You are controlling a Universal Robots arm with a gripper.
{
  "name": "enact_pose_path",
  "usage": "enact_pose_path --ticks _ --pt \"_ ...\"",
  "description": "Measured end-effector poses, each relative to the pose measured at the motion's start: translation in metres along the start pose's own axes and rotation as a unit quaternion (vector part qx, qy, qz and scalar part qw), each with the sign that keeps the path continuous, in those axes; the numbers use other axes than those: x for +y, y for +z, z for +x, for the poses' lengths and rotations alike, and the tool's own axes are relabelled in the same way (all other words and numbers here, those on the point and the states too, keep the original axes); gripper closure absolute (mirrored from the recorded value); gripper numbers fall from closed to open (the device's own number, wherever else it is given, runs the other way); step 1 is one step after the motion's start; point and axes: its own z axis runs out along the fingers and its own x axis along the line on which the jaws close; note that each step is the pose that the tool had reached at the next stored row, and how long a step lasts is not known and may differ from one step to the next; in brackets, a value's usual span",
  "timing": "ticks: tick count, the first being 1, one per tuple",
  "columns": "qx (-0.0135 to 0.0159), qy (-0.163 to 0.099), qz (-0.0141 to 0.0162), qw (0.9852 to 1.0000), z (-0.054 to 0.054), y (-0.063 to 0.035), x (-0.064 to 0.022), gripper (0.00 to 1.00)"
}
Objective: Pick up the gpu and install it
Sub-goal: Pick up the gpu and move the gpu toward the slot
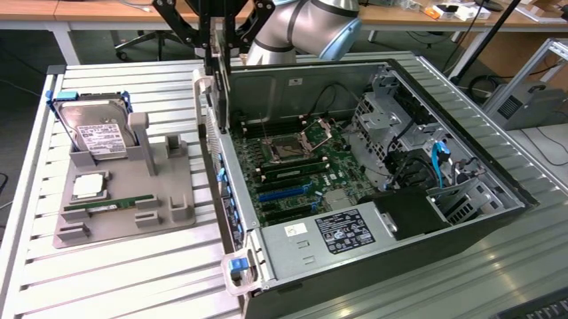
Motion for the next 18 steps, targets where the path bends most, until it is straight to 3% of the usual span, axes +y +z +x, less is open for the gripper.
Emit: enact_pose_path --ticks 18 --pt "-0.0002 0.000 0.0028 1.0000 -0.0065 0.0029 -0.0003 0.73"
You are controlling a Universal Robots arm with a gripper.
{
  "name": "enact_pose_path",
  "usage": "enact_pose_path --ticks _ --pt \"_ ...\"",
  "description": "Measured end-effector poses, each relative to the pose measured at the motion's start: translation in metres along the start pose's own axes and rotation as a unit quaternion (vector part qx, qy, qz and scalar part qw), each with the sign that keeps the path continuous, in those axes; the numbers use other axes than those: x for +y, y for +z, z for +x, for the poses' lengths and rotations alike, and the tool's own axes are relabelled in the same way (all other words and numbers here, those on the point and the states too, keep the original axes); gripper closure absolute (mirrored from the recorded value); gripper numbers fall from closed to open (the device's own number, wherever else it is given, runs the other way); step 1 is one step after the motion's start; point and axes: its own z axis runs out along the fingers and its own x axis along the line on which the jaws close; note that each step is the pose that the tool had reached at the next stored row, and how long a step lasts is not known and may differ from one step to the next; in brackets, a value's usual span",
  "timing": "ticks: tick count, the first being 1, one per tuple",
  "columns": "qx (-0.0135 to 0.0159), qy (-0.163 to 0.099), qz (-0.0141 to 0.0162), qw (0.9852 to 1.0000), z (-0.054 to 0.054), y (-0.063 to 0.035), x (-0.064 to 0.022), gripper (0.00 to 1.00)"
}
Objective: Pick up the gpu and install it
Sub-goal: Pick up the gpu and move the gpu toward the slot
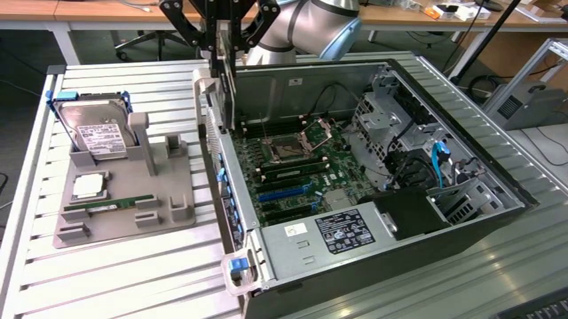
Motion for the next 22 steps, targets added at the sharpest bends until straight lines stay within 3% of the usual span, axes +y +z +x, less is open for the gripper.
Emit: enact_pose_path --ticks 22 --pt "-0.0004 0.000 0.0054 1.0000 -0.0081 0.0030 0.0001 0.73"
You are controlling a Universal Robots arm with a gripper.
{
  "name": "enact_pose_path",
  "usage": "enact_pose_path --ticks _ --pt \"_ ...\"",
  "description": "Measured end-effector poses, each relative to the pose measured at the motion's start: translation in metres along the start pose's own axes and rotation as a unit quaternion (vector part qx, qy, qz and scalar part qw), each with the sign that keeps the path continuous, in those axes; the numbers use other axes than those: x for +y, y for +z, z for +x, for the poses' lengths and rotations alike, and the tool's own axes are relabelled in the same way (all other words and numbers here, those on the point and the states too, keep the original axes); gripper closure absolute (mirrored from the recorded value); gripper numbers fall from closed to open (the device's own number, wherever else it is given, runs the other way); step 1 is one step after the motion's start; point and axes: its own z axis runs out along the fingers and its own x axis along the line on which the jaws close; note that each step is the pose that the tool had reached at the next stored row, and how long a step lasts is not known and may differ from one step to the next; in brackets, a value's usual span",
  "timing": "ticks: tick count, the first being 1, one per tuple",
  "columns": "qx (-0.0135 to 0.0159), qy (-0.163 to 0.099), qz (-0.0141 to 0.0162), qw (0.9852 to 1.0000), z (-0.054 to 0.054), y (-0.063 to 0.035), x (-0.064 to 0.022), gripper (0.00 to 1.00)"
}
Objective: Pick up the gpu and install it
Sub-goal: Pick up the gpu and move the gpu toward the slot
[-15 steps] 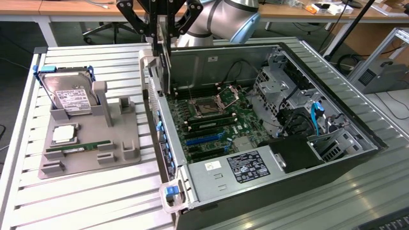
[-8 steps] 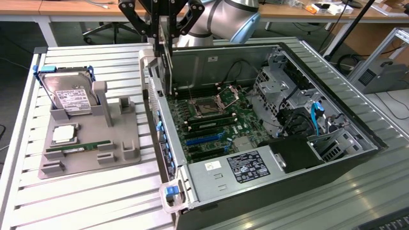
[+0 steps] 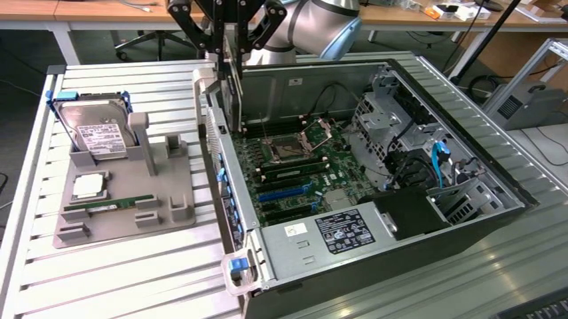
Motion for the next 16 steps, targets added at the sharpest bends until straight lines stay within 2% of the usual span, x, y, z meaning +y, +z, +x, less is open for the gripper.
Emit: enact_pose_path --ticks 16 --pt "-0.0003 0.000 0.0041 1.0000 -0.0056 0.0021 0.0002 0.73"
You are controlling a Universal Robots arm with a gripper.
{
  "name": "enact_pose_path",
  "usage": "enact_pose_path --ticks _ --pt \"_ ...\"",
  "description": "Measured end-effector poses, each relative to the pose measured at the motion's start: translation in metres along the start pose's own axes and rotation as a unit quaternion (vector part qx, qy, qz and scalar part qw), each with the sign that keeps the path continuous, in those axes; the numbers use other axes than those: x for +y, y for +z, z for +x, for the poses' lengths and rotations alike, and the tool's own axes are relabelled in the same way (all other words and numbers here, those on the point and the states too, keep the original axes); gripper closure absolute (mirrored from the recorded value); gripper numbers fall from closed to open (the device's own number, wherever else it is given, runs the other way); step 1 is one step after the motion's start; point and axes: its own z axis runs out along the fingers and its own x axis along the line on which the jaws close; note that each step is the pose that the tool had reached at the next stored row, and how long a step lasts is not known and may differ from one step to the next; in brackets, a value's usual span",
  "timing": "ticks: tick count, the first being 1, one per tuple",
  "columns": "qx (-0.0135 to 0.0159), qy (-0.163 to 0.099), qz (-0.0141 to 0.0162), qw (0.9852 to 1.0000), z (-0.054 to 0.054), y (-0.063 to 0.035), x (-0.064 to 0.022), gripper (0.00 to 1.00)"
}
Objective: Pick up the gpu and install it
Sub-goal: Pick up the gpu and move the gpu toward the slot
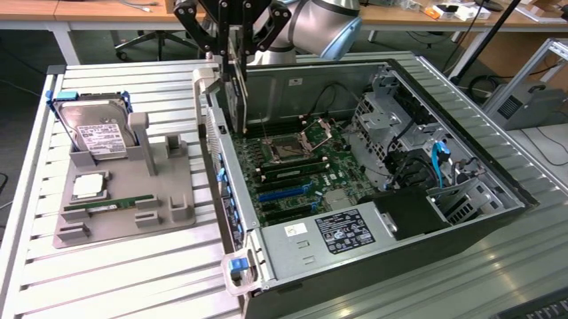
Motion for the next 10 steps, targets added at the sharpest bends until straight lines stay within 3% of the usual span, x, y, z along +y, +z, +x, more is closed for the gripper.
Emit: enact_pose_path --ticks 10 --pt "-0.0002 0.000 0.0031 1.0000 -0.0040 0.0016 0.0002 0.73"
